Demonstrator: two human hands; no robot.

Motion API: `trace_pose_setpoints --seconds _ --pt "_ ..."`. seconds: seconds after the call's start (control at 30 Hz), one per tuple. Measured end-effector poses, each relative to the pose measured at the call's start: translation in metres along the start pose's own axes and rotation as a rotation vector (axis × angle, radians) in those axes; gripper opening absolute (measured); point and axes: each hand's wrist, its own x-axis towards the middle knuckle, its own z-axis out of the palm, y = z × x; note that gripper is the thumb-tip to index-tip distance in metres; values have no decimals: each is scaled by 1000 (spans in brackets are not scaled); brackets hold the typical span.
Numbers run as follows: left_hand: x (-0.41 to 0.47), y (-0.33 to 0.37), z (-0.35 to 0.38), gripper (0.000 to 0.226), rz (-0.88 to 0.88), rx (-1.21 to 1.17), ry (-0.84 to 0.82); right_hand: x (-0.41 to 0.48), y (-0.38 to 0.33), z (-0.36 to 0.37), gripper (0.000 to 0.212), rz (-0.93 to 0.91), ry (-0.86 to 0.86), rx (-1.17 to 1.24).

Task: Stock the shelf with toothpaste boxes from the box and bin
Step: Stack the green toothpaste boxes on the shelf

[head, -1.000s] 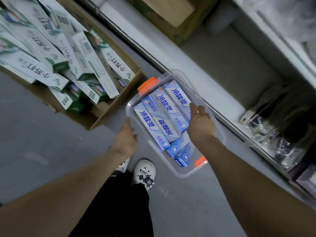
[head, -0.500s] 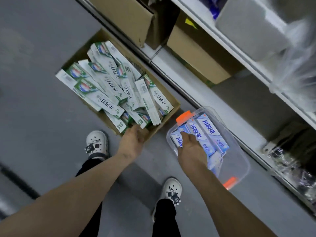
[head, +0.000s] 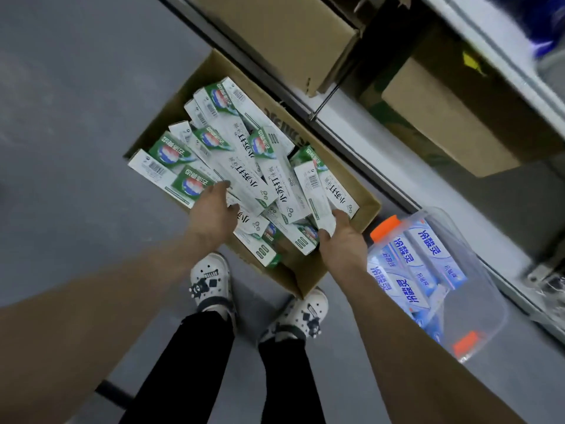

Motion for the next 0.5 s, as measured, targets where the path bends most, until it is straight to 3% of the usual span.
trace_pose_setpoints --seconds 0.23,0.37,0.5 --pt "53 12 35 49 -145 -104 -38 59 13 19 48 100 -44 4" --pt "73 23 62 72 -271 -169 42 86 24 28 56 95 -88 19" --pt "87 43 77 85 -416 -83 116 103 26 40 59 56 -167 23"
